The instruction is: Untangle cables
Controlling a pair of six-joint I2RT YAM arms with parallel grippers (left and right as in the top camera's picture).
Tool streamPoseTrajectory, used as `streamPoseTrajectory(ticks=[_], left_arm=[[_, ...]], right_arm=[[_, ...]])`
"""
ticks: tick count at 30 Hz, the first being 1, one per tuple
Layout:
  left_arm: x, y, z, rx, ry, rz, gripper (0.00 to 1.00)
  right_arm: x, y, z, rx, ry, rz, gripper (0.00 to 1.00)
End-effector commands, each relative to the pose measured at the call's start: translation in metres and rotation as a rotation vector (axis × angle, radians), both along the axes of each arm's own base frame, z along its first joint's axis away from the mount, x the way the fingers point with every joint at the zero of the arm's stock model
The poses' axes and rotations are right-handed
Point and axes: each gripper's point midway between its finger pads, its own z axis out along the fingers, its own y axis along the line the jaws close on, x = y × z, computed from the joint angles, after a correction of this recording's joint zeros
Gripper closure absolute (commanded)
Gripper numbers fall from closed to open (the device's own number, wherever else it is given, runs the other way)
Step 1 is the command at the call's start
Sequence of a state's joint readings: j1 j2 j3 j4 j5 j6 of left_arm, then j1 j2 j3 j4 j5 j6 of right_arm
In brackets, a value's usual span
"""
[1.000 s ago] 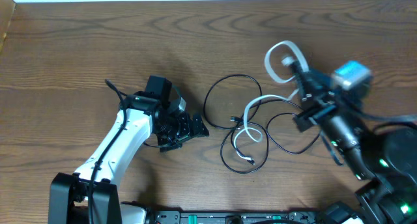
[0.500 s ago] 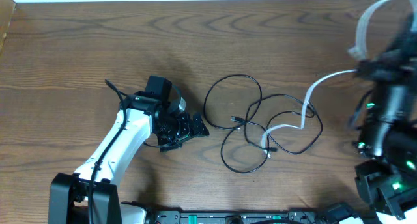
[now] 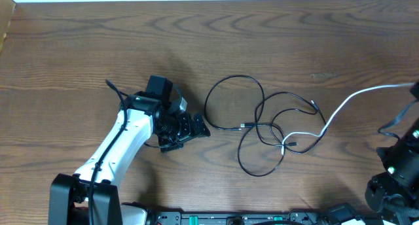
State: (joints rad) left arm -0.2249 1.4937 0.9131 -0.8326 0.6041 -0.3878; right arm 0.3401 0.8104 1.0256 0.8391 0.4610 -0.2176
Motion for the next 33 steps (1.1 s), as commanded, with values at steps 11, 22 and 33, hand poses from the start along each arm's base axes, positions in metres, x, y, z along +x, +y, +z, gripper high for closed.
streamPoseTrajectory(ticks=[11, 22, 33], left_arm=[[0.006, -0.001, 0.01, -0.013, -0.038, -0.005, 0.02], [0.006, -0.001, 0.01, -0.013, -0.038, -0.005, 0.02], [0.038, -0.021, 0.017, -0.065, -0.09, 0.142, 0.3]], right_arm=[[0.121, 0.094, -0.162, -0.333, 0.777, 0.345, 0.99], [0.094, 0.085, -0.329, -0.023, 1.467, 0.456, 0.99], [0.075, 0.079, -0.363, 0.032, 1.629, 0.437, 0.99]])
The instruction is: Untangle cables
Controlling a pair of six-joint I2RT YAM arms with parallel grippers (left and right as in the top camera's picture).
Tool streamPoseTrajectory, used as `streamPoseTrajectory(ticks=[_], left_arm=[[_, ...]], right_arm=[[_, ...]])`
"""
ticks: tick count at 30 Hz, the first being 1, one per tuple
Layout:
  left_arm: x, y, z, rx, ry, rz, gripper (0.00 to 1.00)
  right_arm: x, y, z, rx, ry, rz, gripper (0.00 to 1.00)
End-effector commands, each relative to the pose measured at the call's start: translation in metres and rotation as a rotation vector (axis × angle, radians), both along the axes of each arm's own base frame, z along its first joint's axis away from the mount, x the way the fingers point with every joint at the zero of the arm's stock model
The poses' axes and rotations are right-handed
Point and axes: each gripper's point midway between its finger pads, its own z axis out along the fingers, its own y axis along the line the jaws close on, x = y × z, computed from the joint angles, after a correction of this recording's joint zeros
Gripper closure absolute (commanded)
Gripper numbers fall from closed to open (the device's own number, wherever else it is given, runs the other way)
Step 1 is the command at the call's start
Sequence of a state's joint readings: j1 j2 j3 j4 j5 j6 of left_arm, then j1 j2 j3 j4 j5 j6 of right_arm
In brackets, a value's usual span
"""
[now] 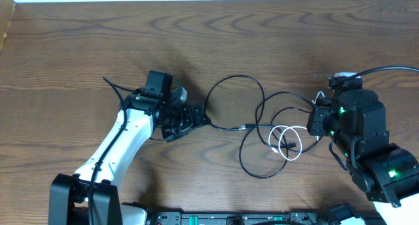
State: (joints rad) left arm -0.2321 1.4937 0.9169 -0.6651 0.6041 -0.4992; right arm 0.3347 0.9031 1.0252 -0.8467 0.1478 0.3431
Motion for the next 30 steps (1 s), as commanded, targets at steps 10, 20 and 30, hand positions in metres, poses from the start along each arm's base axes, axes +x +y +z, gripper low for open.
streamPoseTrajectory(ticks=[10, 20, 30], left_arm=[[-0.021, -0.072, -0.004, 0.065, 0.007, -0.005, 0.51], [-0.029, -0.133, -0.034, 0.112, -0.052, 0.032, 0.52], [-0.032, -0.158, -0.074, 0.136, -0.059, 0.01, 0.62]], right_arm=[[-0.001, 0.004, -0.001, 0.045, 0.021, -0.005, 0.99], [-0.004, 0.01, -0.002, 0.067, 0.033, 0.022, 0.99], [-0.006, 0.015, -0.003, 0.084, 0.044, 0.045, 0.99]])
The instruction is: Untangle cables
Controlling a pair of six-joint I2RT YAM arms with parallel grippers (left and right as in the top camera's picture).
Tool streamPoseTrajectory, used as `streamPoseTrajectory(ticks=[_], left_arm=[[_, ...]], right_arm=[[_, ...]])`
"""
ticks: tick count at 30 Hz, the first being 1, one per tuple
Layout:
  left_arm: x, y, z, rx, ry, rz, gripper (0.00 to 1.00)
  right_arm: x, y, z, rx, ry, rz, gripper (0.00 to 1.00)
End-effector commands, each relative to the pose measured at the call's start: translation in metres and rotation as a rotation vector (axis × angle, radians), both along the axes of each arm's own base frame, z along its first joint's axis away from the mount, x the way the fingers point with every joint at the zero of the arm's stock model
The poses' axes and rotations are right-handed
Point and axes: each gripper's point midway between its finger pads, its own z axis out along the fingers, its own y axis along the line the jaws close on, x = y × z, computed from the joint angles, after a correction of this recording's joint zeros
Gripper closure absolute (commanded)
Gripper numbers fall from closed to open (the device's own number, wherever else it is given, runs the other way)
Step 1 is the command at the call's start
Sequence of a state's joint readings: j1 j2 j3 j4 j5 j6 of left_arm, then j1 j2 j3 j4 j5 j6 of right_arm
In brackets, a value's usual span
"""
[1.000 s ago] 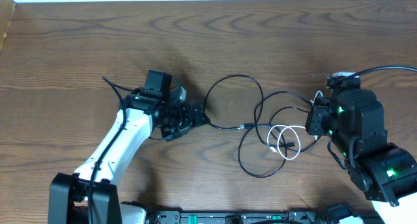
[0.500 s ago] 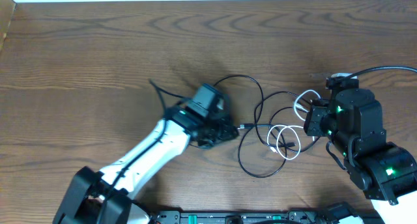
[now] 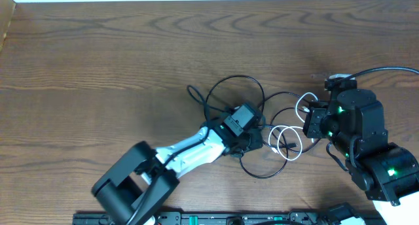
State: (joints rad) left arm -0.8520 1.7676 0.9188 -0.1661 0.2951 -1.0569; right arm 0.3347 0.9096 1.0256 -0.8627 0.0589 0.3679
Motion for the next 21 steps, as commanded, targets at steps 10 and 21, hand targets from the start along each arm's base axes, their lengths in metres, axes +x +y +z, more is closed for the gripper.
streamPoseTrajectory(ticks=[10, 21], left_arm=[[-0.016, 0.074, -0.031, 0.375, 0.028, -0.015, 0.62], [-0.015, 0.142, -0.034, 0.585, 0.108, 0.04, 0.62]], right_arm=[[-0.004, 0.01, -0.002, 0.101, 0.049, -0.018, 0.99], [-0.001, 0.03, -0.02, 0.219, 0.169, -0.031, 0.99]])
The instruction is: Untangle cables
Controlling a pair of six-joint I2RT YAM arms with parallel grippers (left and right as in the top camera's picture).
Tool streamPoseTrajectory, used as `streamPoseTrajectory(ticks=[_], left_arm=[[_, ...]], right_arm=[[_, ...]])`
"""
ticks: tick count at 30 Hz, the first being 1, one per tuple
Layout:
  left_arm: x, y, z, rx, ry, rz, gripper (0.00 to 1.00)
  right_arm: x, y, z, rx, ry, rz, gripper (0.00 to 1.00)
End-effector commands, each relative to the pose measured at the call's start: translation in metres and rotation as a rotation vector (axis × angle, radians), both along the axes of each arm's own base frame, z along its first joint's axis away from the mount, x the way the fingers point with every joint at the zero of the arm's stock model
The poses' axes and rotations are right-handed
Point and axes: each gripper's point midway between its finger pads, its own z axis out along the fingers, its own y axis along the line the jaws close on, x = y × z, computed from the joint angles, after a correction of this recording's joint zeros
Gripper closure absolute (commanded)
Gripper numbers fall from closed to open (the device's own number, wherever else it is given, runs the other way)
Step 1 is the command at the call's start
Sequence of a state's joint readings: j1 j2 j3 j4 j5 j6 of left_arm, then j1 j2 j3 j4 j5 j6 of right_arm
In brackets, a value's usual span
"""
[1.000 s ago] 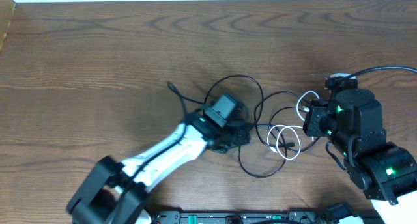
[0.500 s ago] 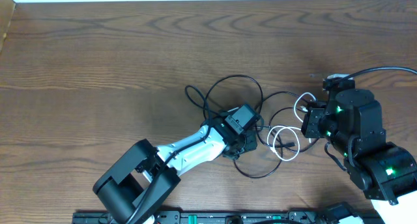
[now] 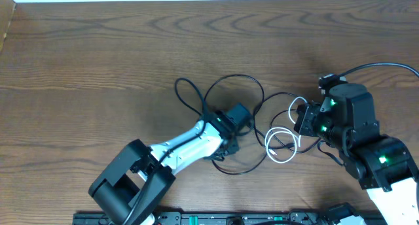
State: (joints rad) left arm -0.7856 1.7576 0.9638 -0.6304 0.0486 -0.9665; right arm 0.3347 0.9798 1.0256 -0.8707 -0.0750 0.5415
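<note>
A black cable [image 3: 236, 78] lies in loops across the table's middle, with one loop out at the left [image 3: 185, 93] and another low [image 3: 243, 167]. A white cable [image 3: 283, 145] is coiled among the black loops, with a small loop [image 3: 296, 106] higher up. My left gripper [image 3: 232, 141] reaches in from the lower left and sits on the black cable, apparently shut on it. From the right, my right gripper [image 3: 298, 118] is at the white cable's upper loop and seems shut on it. Both pairs of fingers are mostly hidden from above.
The brown wooden table [image 3: 98, 48] runs to a pale wall strip along the far edge. A dark rail with the arm bases [image 3: 216, 218] lines the near edge. The right arm's own black lead [image 3: 386, 67] arcs off to the right.
My left gripper has moved a little left and the black cable came with it; its left loop now reaches further left. The right gripper has edged left with the white loop.
At first my left gripper was left of the tangle and the white cable ran stretched out to the right edge. Then the right arm came in and the white cable lay coiled. Later the left gripper was on the tangle; now the black loops are drawn leftward.
</note>
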Motion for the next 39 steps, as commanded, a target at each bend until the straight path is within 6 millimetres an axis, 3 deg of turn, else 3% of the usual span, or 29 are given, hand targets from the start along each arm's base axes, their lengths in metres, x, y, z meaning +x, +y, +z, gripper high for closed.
streamPoseTrajectory(ticks=[1, 6, 13, 18, 25, 31, 39], left_arm=[[-0.004, 0.041, -0.015, 0.129, 0.048, 0.006, 0.62], [-0.011, 0.067, -0.012, 0.179, 0.127, 0.04, 0.63], [-0.008, 0.072, 0.01, 0.19, 0.184, 0.029, 0.63], [0.007, 0.06, 0.032, 0.171, 0.165, 0.028, 0.63], [0.016, 0.048, 0.034, 0.138, 0.119, 0.101, 0.62], [0.016, 0.015, 0.033, -0.021, 0.149, 0.092, 0.62], [0.024, -0.021, 0.032, -0.101, 0.058, 0.036, 0.62]], right_arm=[[0.001, 0.006, -0.002, 0.039, 0.029, -0.004, 0.99], [0.003, 0.007, -0.008, 0.033, 0.05, -0.002, 0.99], [0.003, 0.009, -0.008, 0.037, 0.055, 0.003, 0.99], [0.003, 0.008, -0.009, 0.031, 0.055, 0.008, 0.99], [0.002, 0.008, -0.01, 0.029, 0.059, 0.008, 0.99], [0.002, 0.008, -0.01, 0.029, 0.06, 0.008, 0.99], [0.002, 0.008, -0.01, 0.03, 0.059, 0.008, 0.99]])
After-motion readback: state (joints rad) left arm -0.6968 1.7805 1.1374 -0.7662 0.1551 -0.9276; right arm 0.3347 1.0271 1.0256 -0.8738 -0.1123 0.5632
